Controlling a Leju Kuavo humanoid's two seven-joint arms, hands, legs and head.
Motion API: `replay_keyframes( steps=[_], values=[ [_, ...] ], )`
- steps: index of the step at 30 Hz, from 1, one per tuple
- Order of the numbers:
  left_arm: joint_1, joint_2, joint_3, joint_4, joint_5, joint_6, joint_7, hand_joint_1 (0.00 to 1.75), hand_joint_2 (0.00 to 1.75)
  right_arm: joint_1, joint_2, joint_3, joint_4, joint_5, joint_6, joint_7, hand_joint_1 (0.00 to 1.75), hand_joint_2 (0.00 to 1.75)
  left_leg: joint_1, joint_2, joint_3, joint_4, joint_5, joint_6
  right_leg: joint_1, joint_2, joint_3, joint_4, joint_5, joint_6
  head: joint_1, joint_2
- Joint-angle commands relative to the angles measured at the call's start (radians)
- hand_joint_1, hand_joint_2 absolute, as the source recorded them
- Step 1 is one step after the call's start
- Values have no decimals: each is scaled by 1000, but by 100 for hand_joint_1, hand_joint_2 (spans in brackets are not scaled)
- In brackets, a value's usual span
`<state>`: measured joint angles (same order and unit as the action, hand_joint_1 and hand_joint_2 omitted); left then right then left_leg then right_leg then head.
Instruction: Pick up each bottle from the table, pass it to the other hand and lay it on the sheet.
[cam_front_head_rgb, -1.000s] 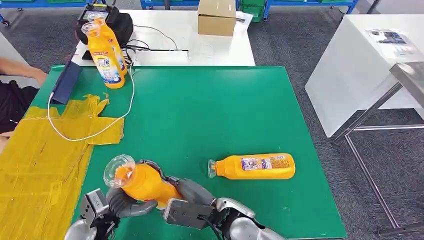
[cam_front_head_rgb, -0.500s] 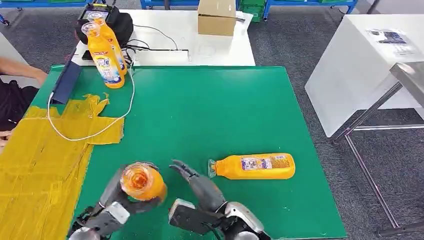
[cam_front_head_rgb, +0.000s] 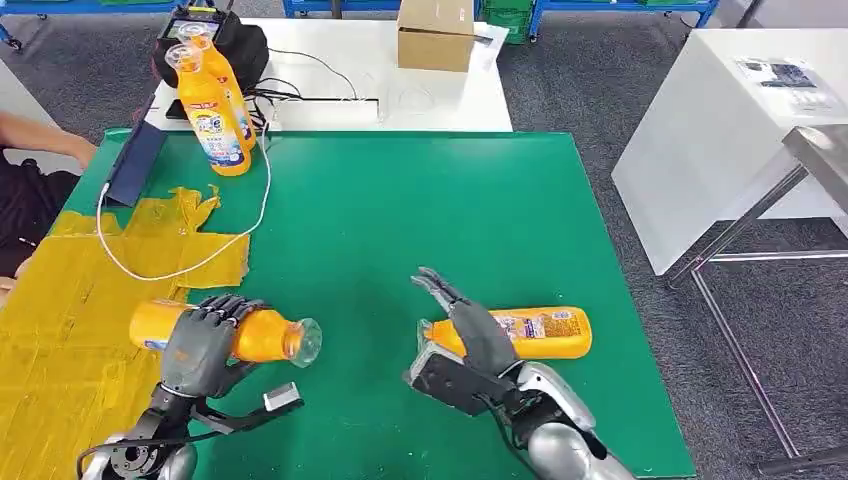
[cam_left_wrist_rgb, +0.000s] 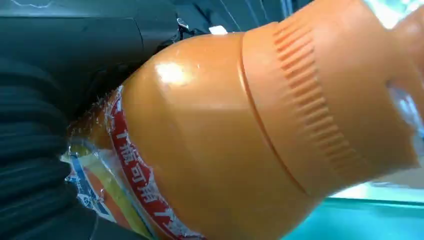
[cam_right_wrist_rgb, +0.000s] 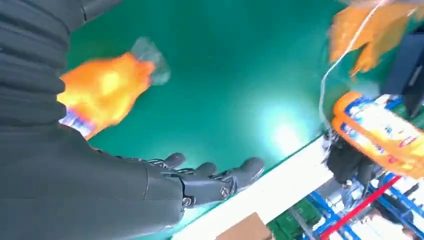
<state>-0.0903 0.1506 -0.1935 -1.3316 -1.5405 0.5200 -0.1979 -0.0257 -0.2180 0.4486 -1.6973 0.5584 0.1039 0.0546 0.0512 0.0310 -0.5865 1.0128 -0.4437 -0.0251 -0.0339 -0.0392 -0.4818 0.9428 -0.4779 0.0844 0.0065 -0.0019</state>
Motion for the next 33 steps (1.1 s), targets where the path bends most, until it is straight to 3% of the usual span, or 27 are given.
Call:
replay_keyframes(
  steps=[1,9,13,14,15,16,19,20,21,22,23,24,25,33],
  values=[
    [-203,116,-64,569,-30,-13,120,175,175,63,-286,-105,18,-53,136,13,0,175,-4,-6,7,-6,2,5,-3,0,8,-4,0,-5,0,0],
    [-216,108,-67,581,-30,-9,121,175,175,54,-277,-100,6,-47,140,18,0,175,-3,-2,3,-2,0,3,-2,3,3,0,0,-4,0,0],
    [-268,117,-98,722,-30,-103,197,175,175,64,-328,-94,35,-34,161,48,0,175,-4,-2,3,-2,1,4,-3,3,3,1,0,-5,0,0],
    [-286,142,-171,760,-30,-113,278,175,175,85,-341,-100,38,-34,162,47,0,175,-3,-1,3,-2,1,3,-2,2,3,1,0,-4,0,0],
    [-299,153,-198,787,-30,-133,324,10,175,98,-357,-99,45,-32,168,48,0,175,-4,-3,5,-3,2,4,-3,2,4,0,0,-5,0,0],
    [-313,152,-206,817,-30,-158,378,0,175,111,-376,-94,48,-25,177,55,0,175,-3,-2,4,-2,1,3,-2,1,4,1,0,-4,0,0],
    [-346,149,-197,884,-30,-183,409,0,175,165,-418,-84,66,10,164,73,0,175,-4,-3,8,-4,2,4,-3,2,7,1,1,-6,0,0],
    [-403,146,-170,876,-30,-111,419,0,175,172,-444,-124,3,72,71,68,0,175,-4,-2,10,-4,2,4,-3,2,9,1,1,-5,0,0],
    [-397,151,-172,859,-30,-230,364,0,175,181,-438,-139,-2,32,191,105,0,175,-3,-3,9,-2,1,2,-2,0,10,2,0,-3,0,0],
    [-397,151,-172,859,-30,-230,364,0,175,181,-438,-139,-2,32,191,105,0,175,-4,-4,7,-1,2,3,-3,1,6,5,0,-5,0,0],
    [-320,148,-134,838,-27,-184,353,0,175,185,-373,-118,66,122,126,97,0,175,-3,-2,9,-1,1,2,-3,2,7,4,0,-4,-1,0],
    [-312,150,-136,835,-30,-161,356,0,175,179,-362,-111,84,140,115,99,0,175,-4,-1,8,-2,2,4,-3,4,6,4,1,-5,0,0],
    [-309,149,-150,841,-30,-145,365,0,175,164,-343,-101,115,153,108,94,0,175,-2,0,14,-5,2,2,-2,4,12,0,1,-4,0,0],
    [-327,133,-143,840,-30,-148,348,0,175,124,-326,-91,170,178,109,91,0,175,-4,0,14,-5,3,4,-4,6,11,2,2,-5,0,0]
  ],
)
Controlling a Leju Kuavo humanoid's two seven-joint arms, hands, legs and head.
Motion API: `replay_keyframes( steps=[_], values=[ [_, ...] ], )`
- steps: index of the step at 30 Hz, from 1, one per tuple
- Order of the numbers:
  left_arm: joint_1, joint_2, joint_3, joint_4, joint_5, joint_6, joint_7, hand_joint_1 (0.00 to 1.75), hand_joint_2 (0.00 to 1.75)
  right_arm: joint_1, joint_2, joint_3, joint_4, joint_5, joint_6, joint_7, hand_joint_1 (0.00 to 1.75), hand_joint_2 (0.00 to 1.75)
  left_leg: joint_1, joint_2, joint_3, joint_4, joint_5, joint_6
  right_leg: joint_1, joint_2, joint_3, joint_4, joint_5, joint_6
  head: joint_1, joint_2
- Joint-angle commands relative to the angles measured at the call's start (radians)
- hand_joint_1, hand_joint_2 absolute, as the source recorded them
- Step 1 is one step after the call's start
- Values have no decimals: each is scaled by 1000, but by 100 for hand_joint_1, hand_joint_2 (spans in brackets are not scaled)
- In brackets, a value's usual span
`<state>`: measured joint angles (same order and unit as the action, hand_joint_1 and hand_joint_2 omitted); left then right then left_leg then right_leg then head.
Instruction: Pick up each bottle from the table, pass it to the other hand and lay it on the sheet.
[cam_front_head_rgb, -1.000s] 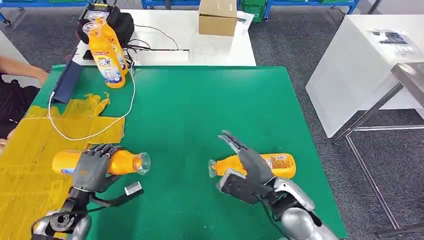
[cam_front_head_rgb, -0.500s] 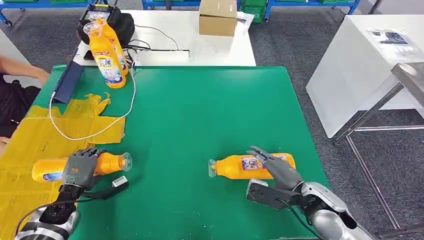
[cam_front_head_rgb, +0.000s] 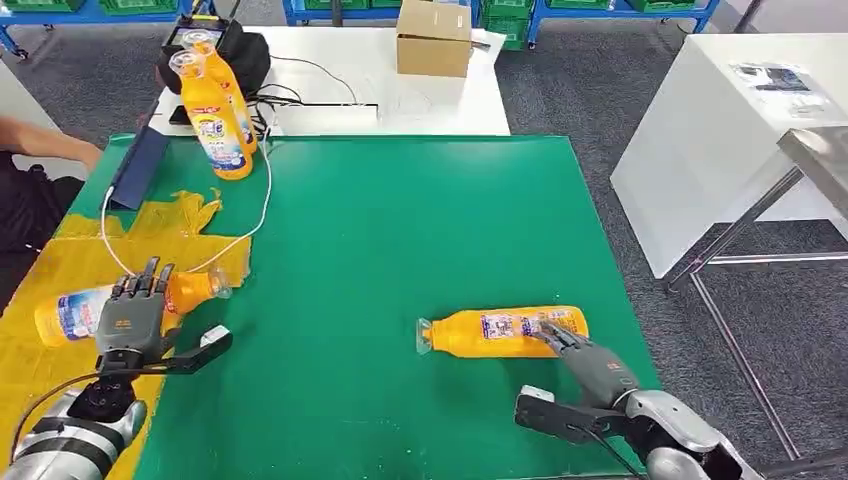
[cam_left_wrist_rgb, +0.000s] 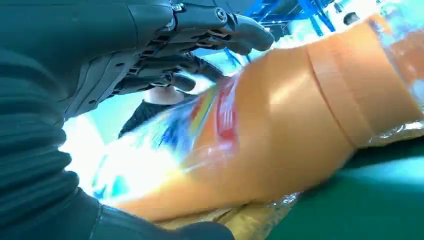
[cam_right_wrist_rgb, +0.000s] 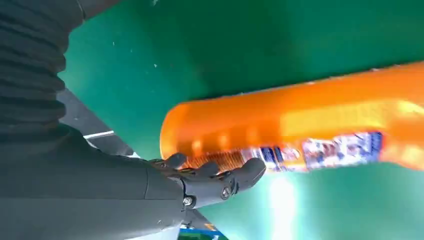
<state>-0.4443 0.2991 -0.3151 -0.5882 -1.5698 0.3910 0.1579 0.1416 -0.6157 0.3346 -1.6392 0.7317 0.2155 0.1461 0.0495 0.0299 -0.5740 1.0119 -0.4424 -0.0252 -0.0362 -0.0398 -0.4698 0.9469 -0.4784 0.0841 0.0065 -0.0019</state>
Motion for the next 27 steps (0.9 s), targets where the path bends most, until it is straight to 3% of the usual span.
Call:
replay_keyframes(
  steps=[1,4,9,13,27],
  values=[
    [26,-14,-22,97,-1,-20,-9,0,175,-41,70,19,106,5,-2,-1,0,175,-2,1,3,-3,1,3,-1,5,1,-2,2,-4,0,0],
    [26,-14,-22,97,-1,-20,-9,0,175,-41,70,19,106,5,-2,-1,0,175,-2,1,2,-3,1,3,-1,5,0,-2,1,-3,0,0],
    [32,-30,18,86,-1,-20,-37,0,175,-102,154,63,203,236,-41,38,0,175,-3,3,2,-5,3,4,-2,8,-1,-3,3,-6,0,0],
    [76,-24,56,34,-1,-31,-43,0,175,-127,256,6,226,441,-109,46,0,175,-2,2,4,-4,1,2,-1,6,1,-2,2,-4,0,0],
    [88,-43,119,4,-1,-73,-82,0,175,-204,352,-41,307,560,-82,13,0,175,-5,3,2,-4,2,4,-3,8,-2,1,2,-5,0,0]
  ],
)
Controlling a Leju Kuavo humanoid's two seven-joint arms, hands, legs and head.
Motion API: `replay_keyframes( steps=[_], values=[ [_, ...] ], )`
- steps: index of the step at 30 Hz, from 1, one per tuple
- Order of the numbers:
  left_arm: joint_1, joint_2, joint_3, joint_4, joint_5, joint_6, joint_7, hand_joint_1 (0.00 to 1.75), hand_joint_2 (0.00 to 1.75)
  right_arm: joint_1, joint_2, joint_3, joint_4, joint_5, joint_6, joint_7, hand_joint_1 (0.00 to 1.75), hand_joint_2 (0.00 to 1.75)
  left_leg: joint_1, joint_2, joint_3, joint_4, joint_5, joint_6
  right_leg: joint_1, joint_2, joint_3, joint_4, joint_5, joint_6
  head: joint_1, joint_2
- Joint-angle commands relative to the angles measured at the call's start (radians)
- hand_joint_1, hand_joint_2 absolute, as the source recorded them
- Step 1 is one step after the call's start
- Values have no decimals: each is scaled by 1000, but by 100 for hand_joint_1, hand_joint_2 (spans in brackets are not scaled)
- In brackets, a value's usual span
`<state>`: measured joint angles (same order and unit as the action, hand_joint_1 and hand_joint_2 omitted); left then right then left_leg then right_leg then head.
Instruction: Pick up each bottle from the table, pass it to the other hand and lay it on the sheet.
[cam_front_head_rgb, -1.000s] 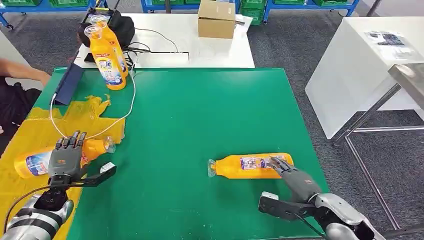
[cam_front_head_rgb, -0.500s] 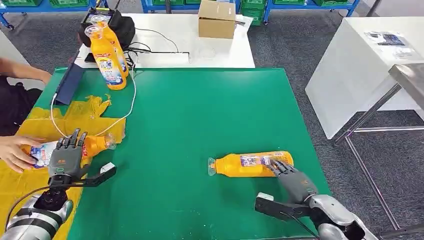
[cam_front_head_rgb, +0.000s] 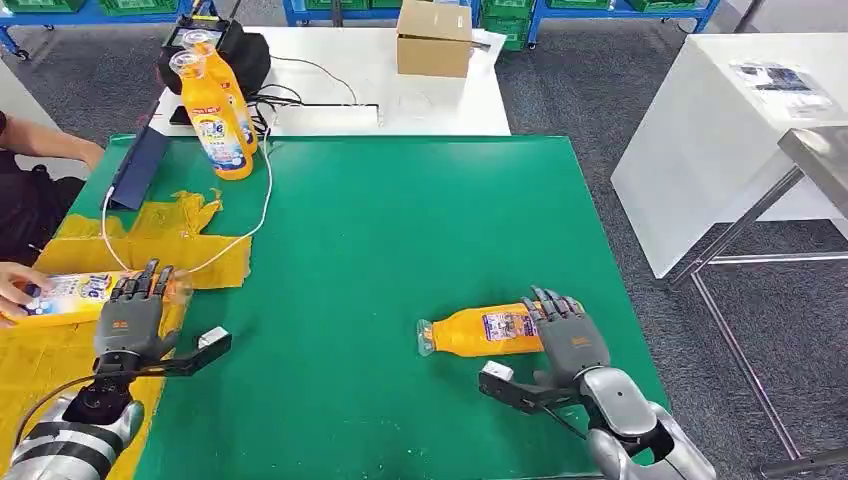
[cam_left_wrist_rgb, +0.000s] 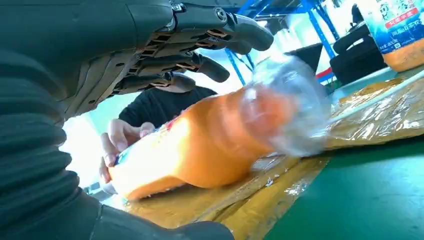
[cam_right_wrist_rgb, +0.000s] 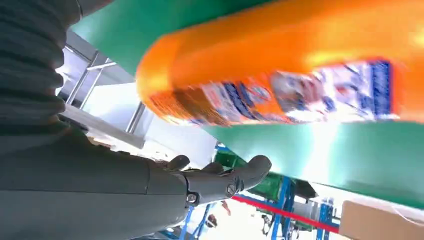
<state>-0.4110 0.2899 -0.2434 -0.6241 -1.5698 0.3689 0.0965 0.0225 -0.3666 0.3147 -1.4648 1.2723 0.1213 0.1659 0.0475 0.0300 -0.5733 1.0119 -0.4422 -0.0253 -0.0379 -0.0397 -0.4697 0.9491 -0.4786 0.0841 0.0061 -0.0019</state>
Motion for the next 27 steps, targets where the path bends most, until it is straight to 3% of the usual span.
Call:
replay_keyframes(
  steps=[1,7,14,15,17,19,23,27],
  values=[
    [50,-37,56,47,1,-53,-36,0,175,-95,110,-25,153,21,11,-7,0,175,-2,2,2,-2,1,2,-1,5,-1,-1,1,-3,0,0],
    [26,-46,68,71,-1,-45,-59,0,175,-140,119,-45,259,21,23,-22,0,175,-2,2,1,-2,1,3,-2,5,-1,-1,1,-3,0,0],
    [-95,-73,24,186,-1,-43,-103,0,175,-260,60,-36,651,14,127,-65,0,175,-5,-4,-1,-3,4,5,-4,1,-1,-1,3,-4,0,0],
    [-110,-82,24,191,2,-41,-116,0,175,-276,56,-29,690,10,135,-85,175,175,-4,-4,2,-2,3,4,-4,0,1,-2,2,-3,0,0],
    [-130,-96,39,201,35,-39,-180,0,175,-267,15,-37,753,-29,152,-127,175,175,-5,-8,-1,-4,7,7,-4,-1,-11,-3,5,-6,0,0],
    [-138,-116,79,196,116,-61,-271,0,175,-229,-13,-56,770,-68,140,-155,175,175,-5,-9,0,-3,7,7,-5,-3,-10,-4,2,-3,0,0],
    [-132,-120,90,190,148,-80,-302,0,175,-199,-26,-61,758,-83,131,-161,175,175,-3,-11,4,-1,5,7,-4,-7,-5,-4,0,-1,0,0],
    [-152,-138,152,165,444,-344,-612,0,175,-108,-117,-54,712,-204,181,-213,175,175,-3,-15,2,-1,7,8,-4,-11,-3,-8,1,-1,0,0]
  ],
)
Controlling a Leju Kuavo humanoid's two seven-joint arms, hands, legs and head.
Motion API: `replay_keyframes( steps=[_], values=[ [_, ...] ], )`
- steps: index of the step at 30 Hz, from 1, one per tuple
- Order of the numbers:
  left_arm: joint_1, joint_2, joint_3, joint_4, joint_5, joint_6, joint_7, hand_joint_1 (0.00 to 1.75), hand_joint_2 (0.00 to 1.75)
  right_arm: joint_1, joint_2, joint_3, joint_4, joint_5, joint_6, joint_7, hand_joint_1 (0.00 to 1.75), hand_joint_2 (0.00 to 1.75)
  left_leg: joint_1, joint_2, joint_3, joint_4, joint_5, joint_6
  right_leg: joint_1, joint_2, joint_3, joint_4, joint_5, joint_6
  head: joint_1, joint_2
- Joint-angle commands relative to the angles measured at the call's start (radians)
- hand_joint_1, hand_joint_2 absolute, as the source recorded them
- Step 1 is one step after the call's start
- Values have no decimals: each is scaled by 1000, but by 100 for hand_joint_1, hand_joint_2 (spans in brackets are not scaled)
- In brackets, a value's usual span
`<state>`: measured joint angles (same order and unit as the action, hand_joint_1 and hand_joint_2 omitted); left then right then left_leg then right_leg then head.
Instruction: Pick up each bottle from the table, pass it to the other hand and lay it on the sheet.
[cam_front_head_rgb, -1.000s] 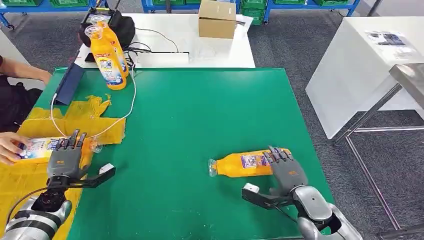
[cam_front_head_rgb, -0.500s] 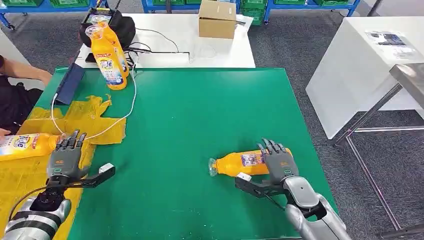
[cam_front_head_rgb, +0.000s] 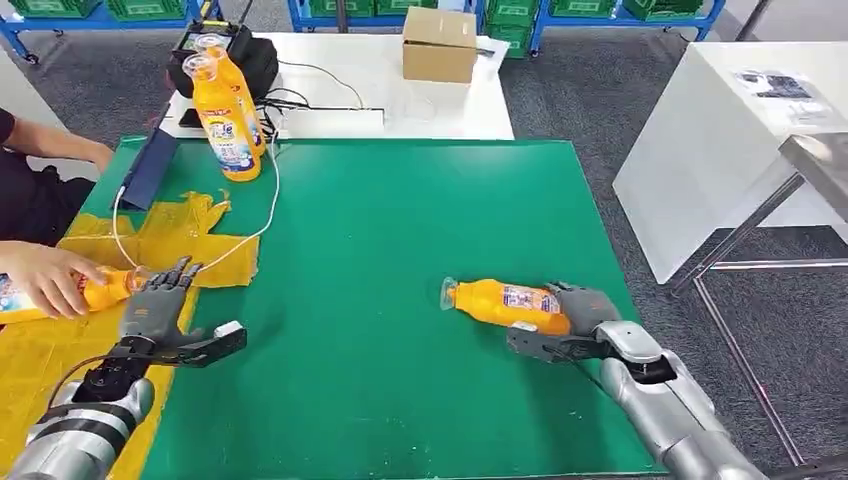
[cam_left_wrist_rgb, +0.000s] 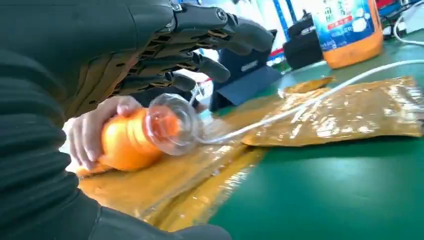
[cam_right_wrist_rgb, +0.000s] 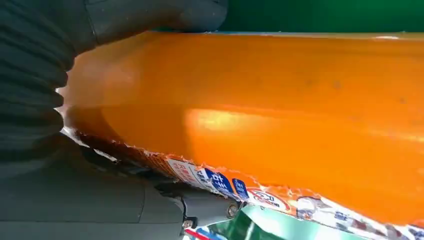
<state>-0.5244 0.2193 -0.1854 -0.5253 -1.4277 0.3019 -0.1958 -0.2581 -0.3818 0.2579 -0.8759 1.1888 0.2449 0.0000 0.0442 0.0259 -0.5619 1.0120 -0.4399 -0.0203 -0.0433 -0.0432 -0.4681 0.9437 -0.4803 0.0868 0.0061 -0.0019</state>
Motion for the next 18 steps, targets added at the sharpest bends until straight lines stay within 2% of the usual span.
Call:
replay_keyframes(
  steps=[1,2,3,4,5,6,7,8,9,11,12,13,14,16,18],
  values=[
    [-31,-62,78,42,339,-304,-335,0,175,180,-117,14,117,-139,55,-54,175,175,0,-14,-10,-3,7,4,1,-10,-3,-5,4,-5,0,0],
    [-29,-59,70,34,348,-308,-331,0,175,181,-121,18,117,-144,54,-55,175,175,1,-13,-7,0,4,3,1,-9,-1,-5,2,-3,0,0],
    [-18,-55,99,17,476,-446,-444,0,175,175,-119,10,111,-178,47,-72,175,175,-1,-16,-11,-2,7,5,1,-11,-4,-6,4,-5,0,0],
    [9,-39,106,-28,575,-543,-502,0,175,160,-99,-15,109,-233,36,-92,175,175,1,-14,-8,-1,5,4,2,-10,0,-7,3,-4,0,0],
    [74,-11,88,-147,749,-684,-502,0,175,143,-71,-51,101,-318,41,-127,175,175,0,-14,-9,-2,6,5,1,-9,-1,-8,4,-5,0,0],
    [125,38,28,-337,979,-728,-502,0,175,124,-62,-96,8,-419,-6,-174,175,175,1,-6,-4,-1,2,3,2,-3,2,-7,3,-3,0,0],
    [162,48,55,-412,1107,-821,-501,0,0,119,9,-185,-114,-576,13,-180,175,175,0,-5,-7,-1,3,4,1,-1,-3,-6,5,-4,0,0],
    [232,38,103,-521,1208,-899,-448,0,0,124,99,-245,-210,-654,-6,-167,175,175,1,0,-3,1,0,2,2,2,1,-4,4,-1,0,0],
    [340,22,139,-684,1276,-932,-386,0,0,132,200,-237,-338,-672,-62,-138,175,175,0,4,-7,0,2,3,2,10,-6,-4,6,-4,0,0],
    [449,-10,155,-829,1346,-953,-314,0,0,158,316,-205,-498,-757,-102,-112,175,175,-1,11,-7,-4,1,3,1,17,1,-6,8,-3,1,0],
    [492,-36,144,-887,1397,-976,-291,0,0,177,350,-158,-580,-787,-113,-113,175,175,1,12,-6,-3,0,2,2,17,6,-5,8,2,2,0],
    [515,-52,125,-924,1412,-973,-274,0,175,190,360,-109,-630,-783,-119,-105,175,175,-1,12,-7,-4,0,2,1,18,2,-3,7,0,2,0],
    [531,-63,106,-953,1416,-956,-253,0,175,204,370,-74,-665,-767,-141,-83,175,175,-1,15,-9,-1,-2,2,2,18,0,1,6,3,1,0],
    [529,-59,83,-957,1427,-934,-242,0,175,216,358,-52,-681,-775,-160,-68,175,175,-2,18,-12,-2,-2,2,1,23,-10,6,4,-1,-1,0],
    [518,-49,79,-945,1434,-929,-243,0,175,218,342,-62,-670,-790,-164,-78,175,175,-3,7,-21,1,0,3,0,13,-18,10,2,0,0,0]
  ],
)
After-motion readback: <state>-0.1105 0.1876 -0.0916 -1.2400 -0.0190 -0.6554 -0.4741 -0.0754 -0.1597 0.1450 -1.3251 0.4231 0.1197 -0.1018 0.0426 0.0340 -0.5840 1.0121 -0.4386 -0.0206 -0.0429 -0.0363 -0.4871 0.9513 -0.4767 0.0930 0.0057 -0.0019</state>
